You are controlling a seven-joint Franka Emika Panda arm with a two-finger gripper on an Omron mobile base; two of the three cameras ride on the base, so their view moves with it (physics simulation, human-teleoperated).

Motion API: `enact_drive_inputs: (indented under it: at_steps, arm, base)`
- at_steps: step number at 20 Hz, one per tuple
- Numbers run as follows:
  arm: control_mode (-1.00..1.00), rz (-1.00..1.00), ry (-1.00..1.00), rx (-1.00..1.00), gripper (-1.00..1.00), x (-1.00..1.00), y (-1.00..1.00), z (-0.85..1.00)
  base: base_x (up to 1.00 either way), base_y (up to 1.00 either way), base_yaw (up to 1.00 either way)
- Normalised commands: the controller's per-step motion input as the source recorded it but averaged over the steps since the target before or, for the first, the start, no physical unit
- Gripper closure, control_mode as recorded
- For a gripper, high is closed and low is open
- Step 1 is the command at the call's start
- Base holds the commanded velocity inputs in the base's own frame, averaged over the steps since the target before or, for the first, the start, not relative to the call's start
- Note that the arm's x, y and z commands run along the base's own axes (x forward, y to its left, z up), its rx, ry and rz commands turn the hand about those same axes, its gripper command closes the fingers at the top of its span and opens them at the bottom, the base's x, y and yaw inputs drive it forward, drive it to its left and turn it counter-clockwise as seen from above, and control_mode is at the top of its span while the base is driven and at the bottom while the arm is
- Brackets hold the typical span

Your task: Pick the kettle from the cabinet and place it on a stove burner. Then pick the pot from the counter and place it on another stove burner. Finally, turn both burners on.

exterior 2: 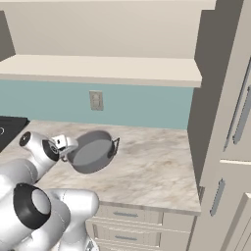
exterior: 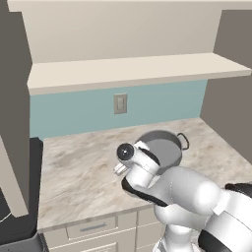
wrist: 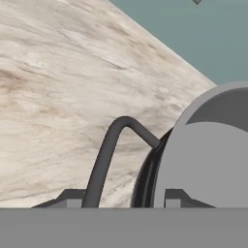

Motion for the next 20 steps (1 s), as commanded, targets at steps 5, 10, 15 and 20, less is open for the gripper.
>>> enact_drive_inputs:
  at_steps: [5,10,15,20]
  arm:
    - [-1.0,0.01,0.06,0.01,1.0,-0.08,0.0,0.36]
    - [-1.0,0.03,0.07,0.03,1.0,-0.12,0.0,0.37]
    - [-1.0,0.04,0.08,0.04,1.0,-0.15,0.0,0.37]
    - [-1.0,0.04,0.06,0.04,1.0,-0.17,0.0,0.33]
  base:
    - [0.0,0.0,0.0]
    - [0.0,0.0,0.0]
    - [0.0,0.0,0.0]
    - [0.0,0.0,0.0]
